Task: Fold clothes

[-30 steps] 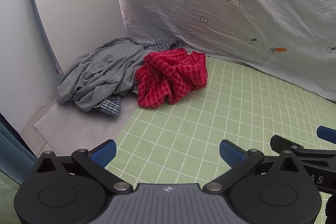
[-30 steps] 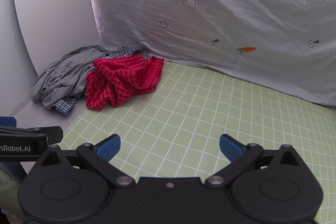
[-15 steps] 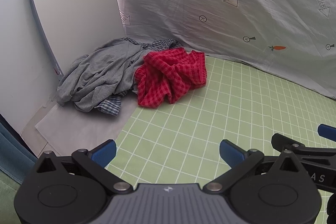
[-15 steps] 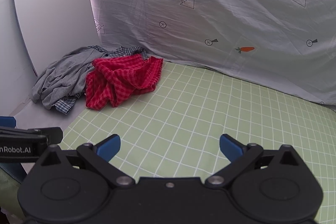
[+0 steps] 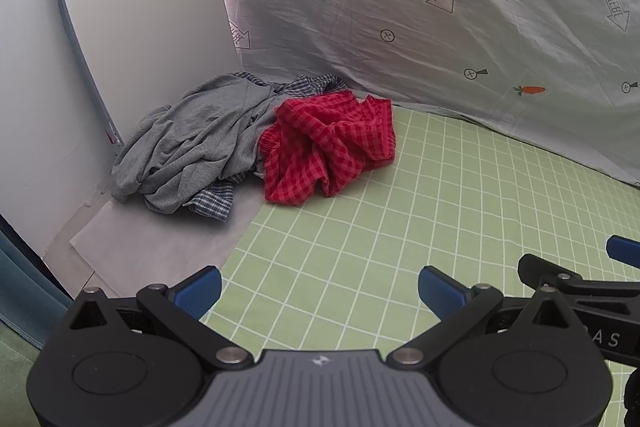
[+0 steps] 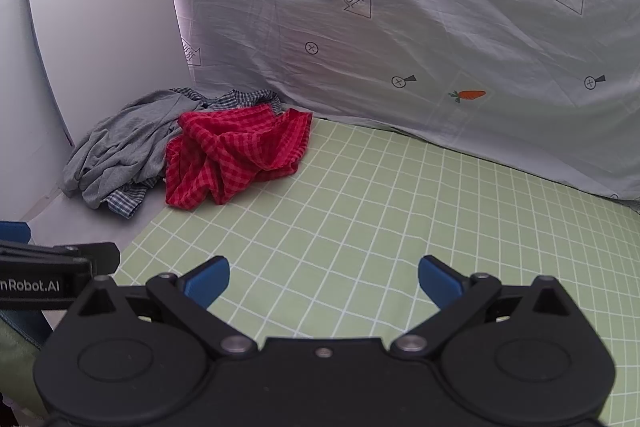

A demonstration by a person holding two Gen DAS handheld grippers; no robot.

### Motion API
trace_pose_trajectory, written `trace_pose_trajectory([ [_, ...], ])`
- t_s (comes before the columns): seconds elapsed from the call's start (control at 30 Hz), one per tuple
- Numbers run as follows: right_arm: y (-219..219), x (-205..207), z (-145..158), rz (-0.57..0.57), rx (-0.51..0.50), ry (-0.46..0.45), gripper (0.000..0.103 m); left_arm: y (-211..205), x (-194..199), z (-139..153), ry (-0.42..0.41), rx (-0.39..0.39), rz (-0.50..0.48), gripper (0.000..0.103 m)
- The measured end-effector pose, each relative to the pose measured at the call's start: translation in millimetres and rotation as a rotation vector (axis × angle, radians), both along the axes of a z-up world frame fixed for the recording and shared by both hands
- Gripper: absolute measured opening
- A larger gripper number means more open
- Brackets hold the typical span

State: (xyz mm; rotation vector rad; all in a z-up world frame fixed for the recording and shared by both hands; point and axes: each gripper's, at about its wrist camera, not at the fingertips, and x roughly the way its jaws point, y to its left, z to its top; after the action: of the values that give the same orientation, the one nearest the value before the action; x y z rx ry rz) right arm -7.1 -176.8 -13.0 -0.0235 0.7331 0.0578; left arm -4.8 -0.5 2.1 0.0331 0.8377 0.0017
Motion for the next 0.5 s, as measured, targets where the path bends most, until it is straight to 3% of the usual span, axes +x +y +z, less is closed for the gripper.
trace_pose_trajectory([
  [0.5, -0.7, 1.5, -0.7, -0.001, 0.001, 0.005, 0.102, -2.3, 2.2, -1.4, 0.009, 0.005, -0.004, 0.103],
])
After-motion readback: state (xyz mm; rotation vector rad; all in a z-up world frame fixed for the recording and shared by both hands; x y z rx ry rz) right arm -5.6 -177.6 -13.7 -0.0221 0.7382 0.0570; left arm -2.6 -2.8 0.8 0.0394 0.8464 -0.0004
